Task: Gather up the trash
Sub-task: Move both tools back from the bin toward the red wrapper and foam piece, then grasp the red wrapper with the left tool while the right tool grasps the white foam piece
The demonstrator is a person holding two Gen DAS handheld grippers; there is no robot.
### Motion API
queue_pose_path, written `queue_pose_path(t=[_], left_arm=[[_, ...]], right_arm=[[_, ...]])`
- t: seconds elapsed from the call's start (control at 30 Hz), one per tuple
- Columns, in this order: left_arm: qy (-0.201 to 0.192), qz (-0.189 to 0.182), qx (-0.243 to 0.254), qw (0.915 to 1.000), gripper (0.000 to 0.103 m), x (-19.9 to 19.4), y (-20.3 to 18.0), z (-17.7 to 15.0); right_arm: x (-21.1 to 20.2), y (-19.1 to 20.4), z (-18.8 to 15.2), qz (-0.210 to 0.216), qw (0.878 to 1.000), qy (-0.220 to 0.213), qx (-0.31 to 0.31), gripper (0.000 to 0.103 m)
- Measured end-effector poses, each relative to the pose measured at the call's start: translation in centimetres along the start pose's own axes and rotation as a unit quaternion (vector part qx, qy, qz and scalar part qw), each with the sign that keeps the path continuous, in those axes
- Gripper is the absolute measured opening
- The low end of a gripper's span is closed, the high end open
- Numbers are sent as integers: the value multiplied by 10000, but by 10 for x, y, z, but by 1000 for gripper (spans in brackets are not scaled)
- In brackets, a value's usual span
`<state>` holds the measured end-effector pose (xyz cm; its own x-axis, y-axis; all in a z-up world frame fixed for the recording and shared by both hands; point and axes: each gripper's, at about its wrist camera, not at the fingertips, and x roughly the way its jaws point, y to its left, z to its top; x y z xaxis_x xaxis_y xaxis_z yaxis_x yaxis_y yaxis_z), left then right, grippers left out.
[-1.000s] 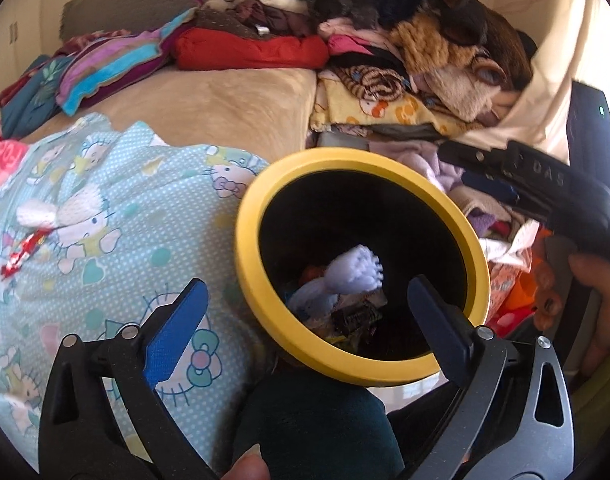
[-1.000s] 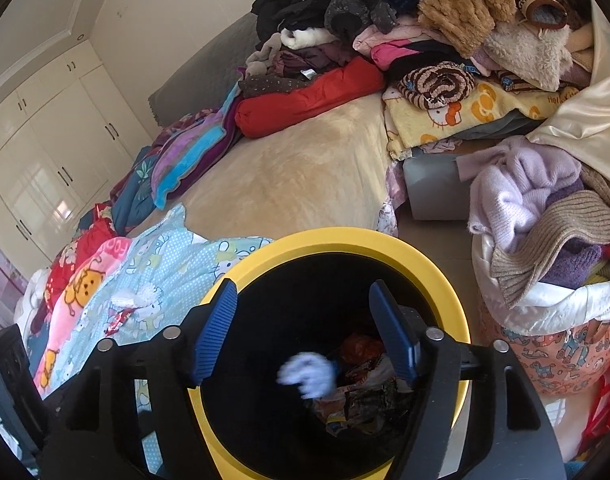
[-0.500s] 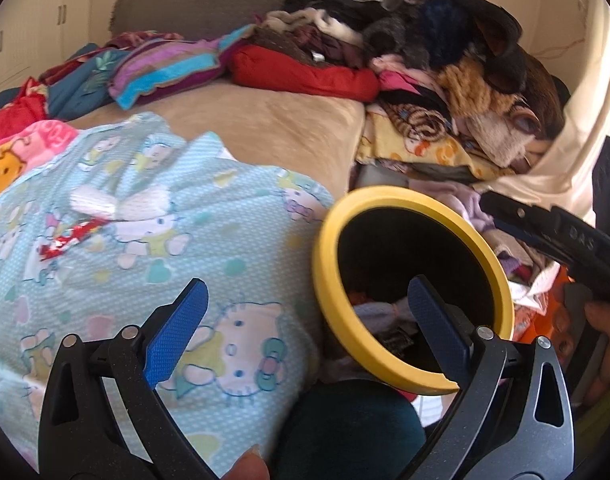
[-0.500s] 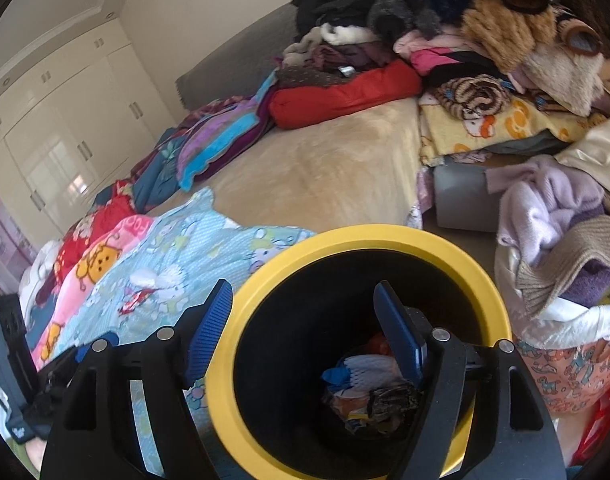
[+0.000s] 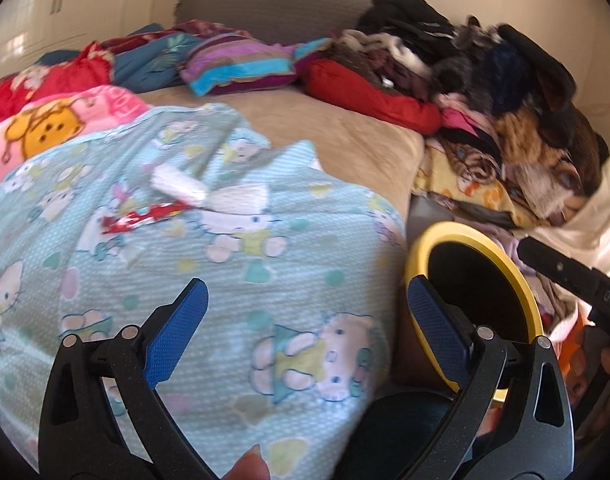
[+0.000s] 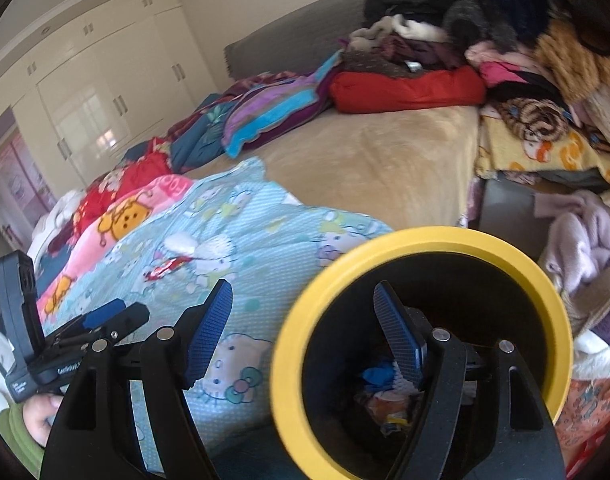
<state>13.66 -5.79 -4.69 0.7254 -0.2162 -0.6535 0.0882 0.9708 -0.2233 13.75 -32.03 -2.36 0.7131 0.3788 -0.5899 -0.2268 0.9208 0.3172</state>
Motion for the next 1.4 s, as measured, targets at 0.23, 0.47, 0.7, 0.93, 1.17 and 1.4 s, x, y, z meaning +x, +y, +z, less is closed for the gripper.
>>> queue_pose_path(t=[0.23,0.47,0.7,0.93,1.17,1.4], left_arm=[[-180,330,-594,9975,92,-6,53,3],[-217,531,-1227,9908,91,-4,105,6],[-197,537,-1788,9822,75,7,147,9],[-146,347,-2269,9732,59,26,174,12],[2,95,-2815,9595,50,54,197,14],[25,-79,-3154,9489,49,70,210,15]], right_arm=[[35,44,12,197,9985,190,-473,71],[87,84,28,389,9939,487,-910,71],[143,108,37,537,9908,782,-962,70],[199,117,47,381,9899,1083,-831,70],[243,116,52,384,9861,1470,-667,70],[270,105,49,651,9823,1756,-85,58]])
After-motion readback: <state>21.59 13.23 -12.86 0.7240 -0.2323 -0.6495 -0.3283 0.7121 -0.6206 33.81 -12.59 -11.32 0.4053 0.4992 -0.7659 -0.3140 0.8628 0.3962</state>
